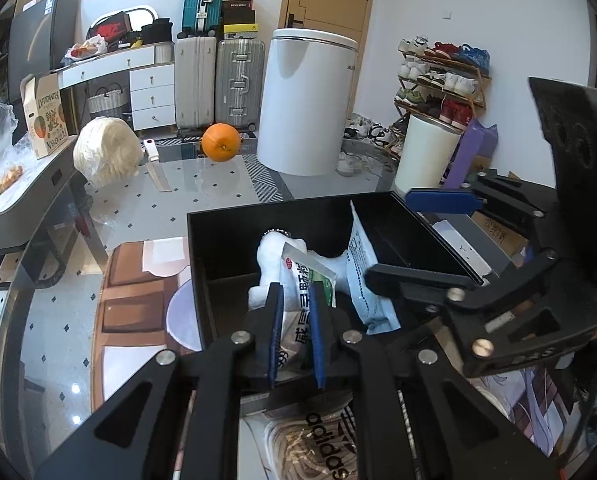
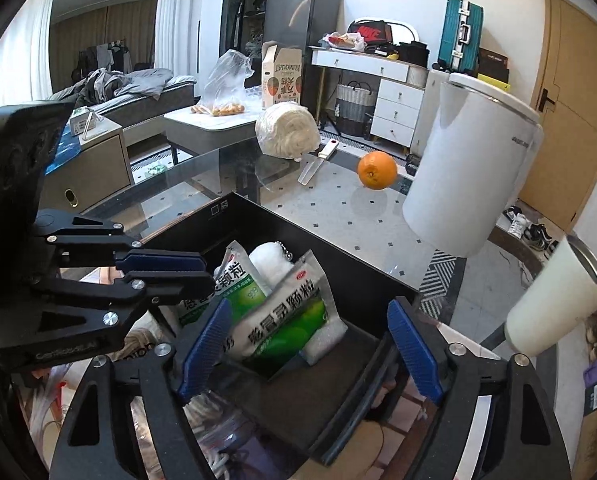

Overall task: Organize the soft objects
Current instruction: 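Open the left gripper over the box while the right releases the white packet inside, then move the right gripper to the bagged white rope while the left approaches the red-edged packet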

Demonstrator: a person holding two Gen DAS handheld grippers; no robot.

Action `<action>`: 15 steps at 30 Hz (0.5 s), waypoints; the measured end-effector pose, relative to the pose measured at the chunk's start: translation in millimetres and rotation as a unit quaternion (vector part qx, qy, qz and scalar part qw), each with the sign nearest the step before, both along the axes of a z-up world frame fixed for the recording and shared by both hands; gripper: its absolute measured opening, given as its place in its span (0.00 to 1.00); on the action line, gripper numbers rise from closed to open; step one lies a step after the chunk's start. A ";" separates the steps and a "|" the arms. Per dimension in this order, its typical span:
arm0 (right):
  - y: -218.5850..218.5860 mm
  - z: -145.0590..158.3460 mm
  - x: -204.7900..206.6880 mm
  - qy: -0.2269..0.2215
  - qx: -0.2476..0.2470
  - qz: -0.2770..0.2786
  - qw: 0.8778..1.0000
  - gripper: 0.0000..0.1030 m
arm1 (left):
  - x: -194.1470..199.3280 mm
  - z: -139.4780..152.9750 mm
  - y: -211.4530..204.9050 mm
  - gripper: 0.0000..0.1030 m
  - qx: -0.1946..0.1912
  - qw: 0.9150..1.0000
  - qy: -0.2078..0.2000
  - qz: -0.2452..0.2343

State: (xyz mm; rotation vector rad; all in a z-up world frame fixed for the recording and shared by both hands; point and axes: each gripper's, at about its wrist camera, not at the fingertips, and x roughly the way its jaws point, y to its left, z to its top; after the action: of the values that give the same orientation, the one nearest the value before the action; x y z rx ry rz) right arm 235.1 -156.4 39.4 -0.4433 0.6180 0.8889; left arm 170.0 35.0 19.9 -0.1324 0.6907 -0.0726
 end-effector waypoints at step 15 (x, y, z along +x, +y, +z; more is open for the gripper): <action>-71.4 20.2 -57.8 0.015 0.078 -0.083 0.993 0.99 | -51.8 18.6 -13.2 0.98 0.032 0.997 -0.061 0.034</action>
State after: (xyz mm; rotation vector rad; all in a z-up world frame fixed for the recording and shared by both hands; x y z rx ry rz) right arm 177.3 -227.8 59.6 -0.2346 0.5987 0.7802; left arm 118.3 21.8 38.5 -0.0887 0.5661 0.0078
